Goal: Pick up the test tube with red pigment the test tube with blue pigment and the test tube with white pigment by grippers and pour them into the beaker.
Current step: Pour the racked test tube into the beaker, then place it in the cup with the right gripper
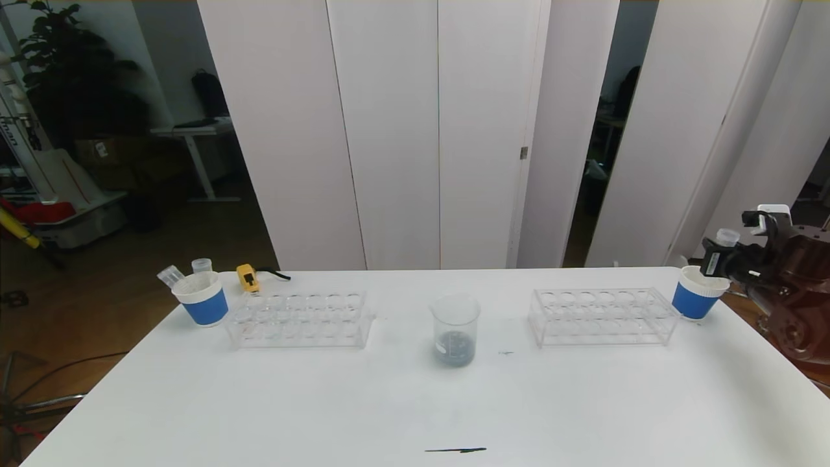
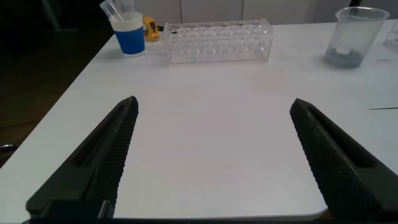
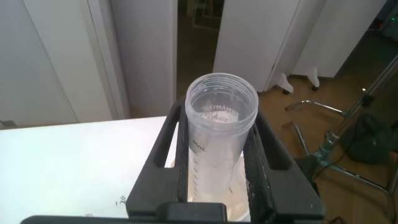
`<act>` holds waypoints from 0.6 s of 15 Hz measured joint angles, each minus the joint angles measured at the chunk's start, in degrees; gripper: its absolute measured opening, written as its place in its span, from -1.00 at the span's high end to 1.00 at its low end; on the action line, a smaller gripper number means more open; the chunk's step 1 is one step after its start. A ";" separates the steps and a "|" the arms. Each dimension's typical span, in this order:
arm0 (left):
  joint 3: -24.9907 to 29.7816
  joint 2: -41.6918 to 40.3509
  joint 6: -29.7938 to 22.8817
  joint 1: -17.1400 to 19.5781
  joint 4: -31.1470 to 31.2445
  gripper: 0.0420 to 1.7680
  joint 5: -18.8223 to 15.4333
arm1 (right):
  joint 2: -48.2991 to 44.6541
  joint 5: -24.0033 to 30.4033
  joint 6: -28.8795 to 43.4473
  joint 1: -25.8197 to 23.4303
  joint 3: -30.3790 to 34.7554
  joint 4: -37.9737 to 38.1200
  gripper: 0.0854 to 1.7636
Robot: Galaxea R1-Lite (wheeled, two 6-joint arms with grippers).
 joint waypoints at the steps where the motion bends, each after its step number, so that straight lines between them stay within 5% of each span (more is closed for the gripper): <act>1: 0.00 0.00 -0.01 0.00 0.00 -0.98 -0.01 | 0.11 0.00 -1.16 -0.66 0.78 0.00 0.41; 9: 0.00 0.00 0.00 0.00 -0.02 -0.98 0.02 | 0.24 0.32 -2.69 -3.52 1.71 0.05 0.41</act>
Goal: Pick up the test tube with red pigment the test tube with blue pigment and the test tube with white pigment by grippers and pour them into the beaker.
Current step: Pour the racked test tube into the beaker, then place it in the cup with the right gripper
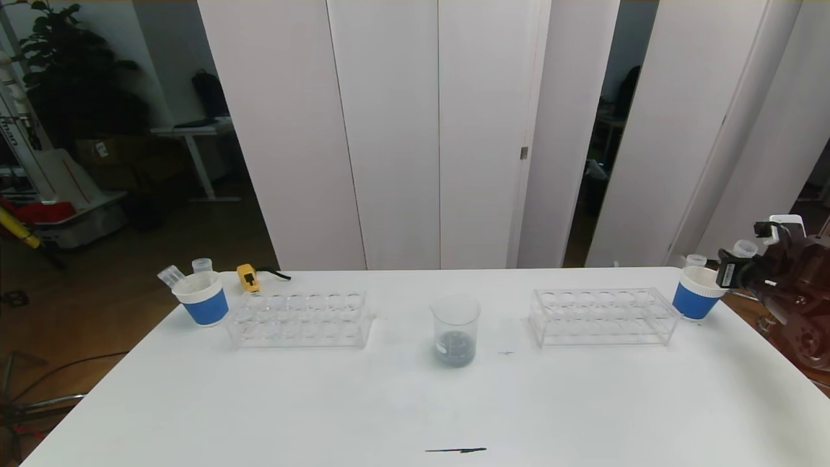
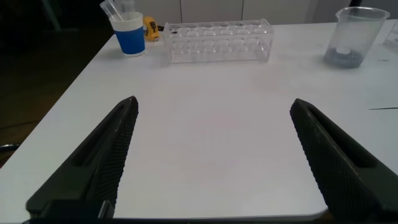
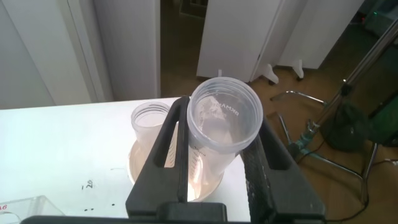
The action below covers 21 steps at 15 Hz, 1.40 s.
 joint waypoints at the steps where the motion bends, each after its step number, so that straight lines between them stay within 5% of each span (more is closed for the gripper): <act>1: 0.00 0.00 -0.01 0.00 0.00 -0.98 0.00 | 0.00 -0.09 0.22 -0.06 0.01 0.01 0.41; 9: 0.00 0.00 0.00 0.00 0.02 -0.98 -0.02 | 0.52 -0.09 7.06 -1.96 1.61 0.04 0.41; 21: 0.00 0.00 -0.01 0.00 0.02 -0.98 0.00 | -0.41 -0.17 7.38 0.13 1.50 0.26 0.41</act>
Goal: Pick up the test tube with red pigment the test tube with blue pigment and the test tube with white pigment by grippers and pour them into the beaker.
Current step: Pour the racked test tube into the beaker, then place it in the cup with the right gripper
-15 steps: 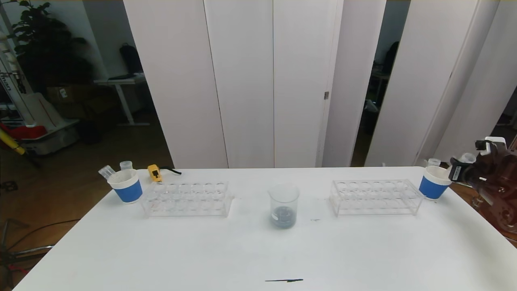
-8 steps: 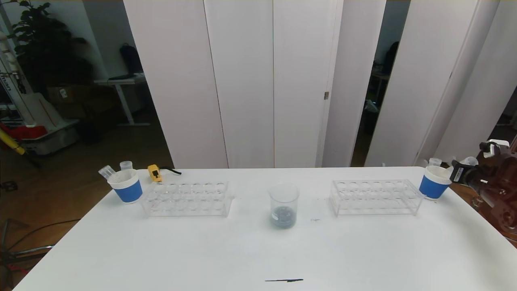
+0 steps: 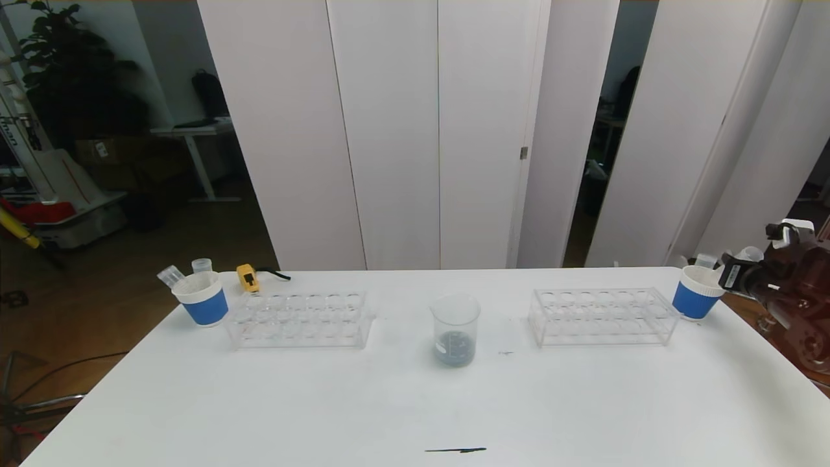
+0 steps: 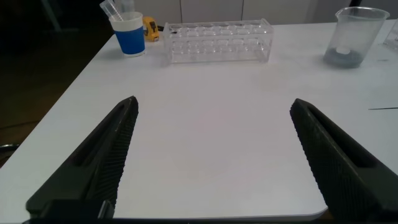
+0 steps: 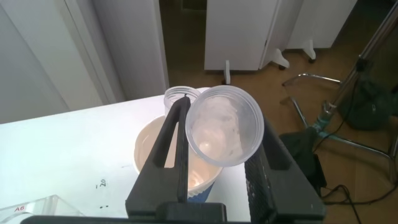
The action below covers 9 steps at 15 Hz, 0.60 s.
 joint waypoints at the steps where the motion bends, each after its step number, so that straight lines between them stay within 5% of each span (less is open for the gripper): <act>1: 0.00 0.00 0.01 0.00 0.00 -0.98 -0.02 | -0.05 0.05 0.20 0.17 0.16 -0.02 0.41; 9: 0.00 0.00 0.01 0.00 0.00 -0.98 -0.02 | 0.11 0.22 2.45 2.51 0.33 0.22 0.41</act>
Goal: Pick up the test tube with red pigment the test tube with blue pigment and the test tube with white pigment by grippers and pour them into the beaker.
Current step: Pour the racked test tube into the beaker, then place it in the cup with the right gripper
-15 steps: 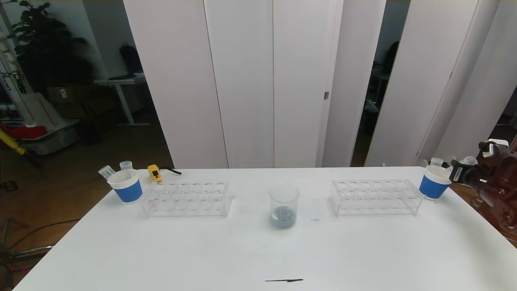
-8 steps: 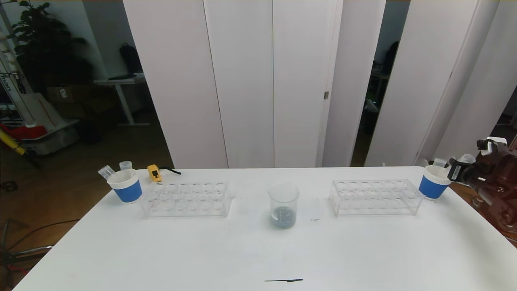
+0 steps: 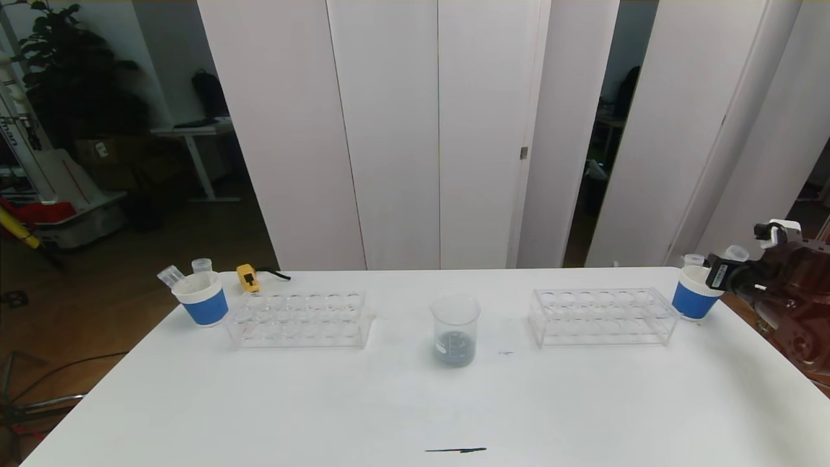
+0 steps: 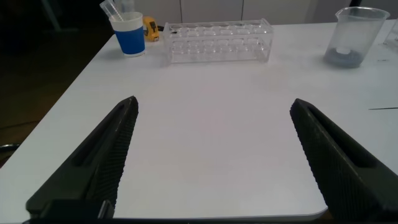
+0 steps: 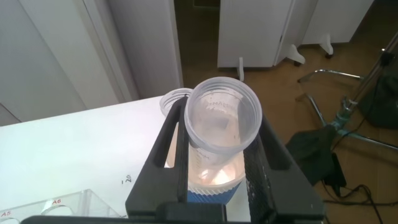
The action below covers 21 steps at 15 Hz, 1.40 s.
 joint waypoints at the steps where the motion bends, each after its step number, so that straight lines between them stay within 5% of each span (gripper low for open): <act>1: 0.00 0.00 0.00 0.00 0.00 -0.98 0.02 | 0.15 0.02 -0.02 0.00 0.17 0.06 0.41; 11: 0.00 0.00 -0.01 0.00 0.00 -0.98 -0.01 | 1.08 0.09 -0.16 -0.52 0.88 0.24 0.41; 12: 0.00 0.00 -0.01 0.00 0.00 -0.98 0.00 | 1.13 0.13 -0.20 -0.59 0.88 0.24 0.29; 15: 0.00 0.00 0.00 0.00 0.00 -0.98 0.02 | 1.17 0.00 -0.20 -0.74 0.63 0.22 -0.79; 16: 0.00 0.00 0.00 0.00 0.00 -0.98 0.00 | 1.17 -0.05 -0.22 -0.80 0.63 0.20 -0.97; 21: 0.00 0.00 0.00 0.00 0.00 -0.98 0.00 | 0.11 0.06 -0.16 -1.05 0.44 0.24 -0.98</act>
